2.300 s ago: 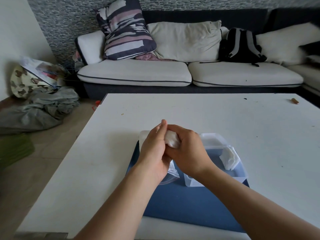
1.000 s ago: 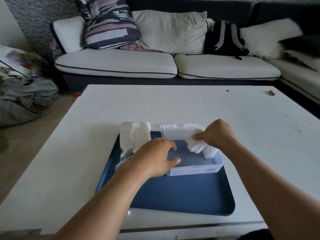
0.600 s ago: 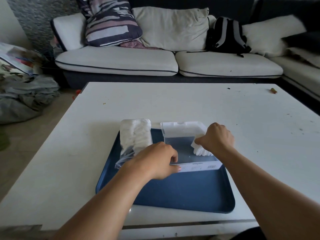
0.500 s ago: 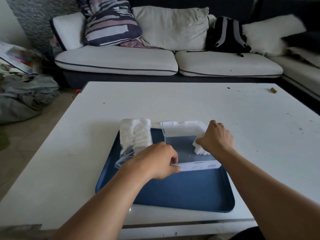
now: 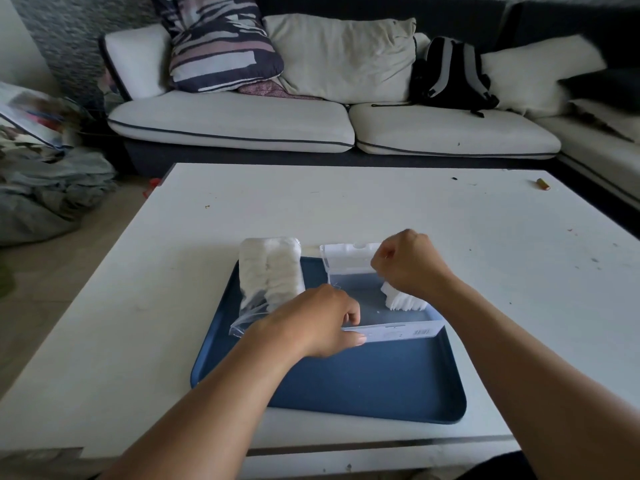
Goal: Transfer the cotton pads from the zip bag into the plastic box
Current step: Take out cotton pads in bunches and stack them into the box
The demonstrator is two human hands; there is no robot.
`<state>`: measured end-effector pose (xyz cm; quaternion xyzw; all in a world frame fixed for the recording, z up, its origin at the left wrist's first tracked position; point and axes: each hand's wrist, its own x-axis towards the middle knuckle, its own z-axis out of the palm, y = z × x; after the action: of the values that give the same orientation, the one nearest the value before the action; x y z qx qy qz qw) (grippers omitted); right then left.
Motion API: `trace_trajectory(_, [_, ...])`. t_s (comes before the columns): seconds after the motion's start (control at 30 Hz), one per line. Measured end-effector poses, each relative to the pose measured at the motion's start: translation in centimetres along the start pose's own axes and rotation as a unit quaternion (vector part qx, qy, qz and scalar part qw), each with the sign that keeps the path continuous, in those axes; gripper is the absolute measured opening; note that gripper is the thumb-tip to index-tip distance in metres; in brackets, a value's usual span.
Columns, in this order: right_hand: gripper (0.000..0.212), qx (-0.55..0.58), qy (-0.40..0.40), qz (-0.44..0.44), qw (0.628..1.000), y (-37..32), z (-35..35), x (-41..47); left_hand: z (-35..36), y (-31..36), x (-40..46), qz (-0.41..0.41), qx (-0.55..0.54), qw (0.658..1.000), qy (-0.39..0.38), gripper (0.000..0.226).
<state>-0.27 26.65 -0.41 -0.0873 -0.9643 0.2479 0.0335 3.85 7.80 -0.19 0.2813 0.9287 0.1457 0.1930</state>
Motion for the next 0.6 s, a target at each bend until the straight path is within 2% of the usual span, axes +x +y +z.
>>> trace_trajectory(0.07, [0.017,-0.044,-0.083,0.025,0.995,0.3,0.9,-0.1,0.0,-0.1,-0.1,-0.004,-0.015,1.0,-0.001,0.033])
trace_trajectory(0.17, [0.015,-0.07,-0.09,-0.007,0.993,0.5,1.0,-0.1,-0.5,-0.6,-0.4,-0.001,-0.058,0.998,0.018,0.035])
trace_trajectory(0.27, [0.014,0.027,-0.04,-0.105,0.993,-2.4,0.4,-1.6,-2.0,-2.0,-1.1,0.0,-0.068,0.993,0.097,0.044])
trace_trajectory(0.33, [0.012,0.051,-0.086,-0.2,0.975,-5.1,0.2,-3.7,-3.2,-3.5,-2.0,-0.041,-0.04,0.99,0.13,0.048])
trace_trajectory(0.4, [0.007,0.041,-0.144,-0.268,0.952,-7.0,0.7,-5.6,-4.0,-5.1,-3.1,-0.109,-0.02,0.987,0.12,0.058])
trace_trajectory(0.53, [0.014,-0.054,-0.167,-0.315,0.933,-7.9,2.5,-6.8,-4.0,-7.4,-4.7,-0.21,0.029,0.974,0.078,0.069])
trace_trajectory(0.6, [0.02,-0.146,-0.132,-0.341,0.919,-7.9,3.8,-6.8,-3.3,-7.9,-4.9,-0.225,0.072,0.968,0.078,0.057])
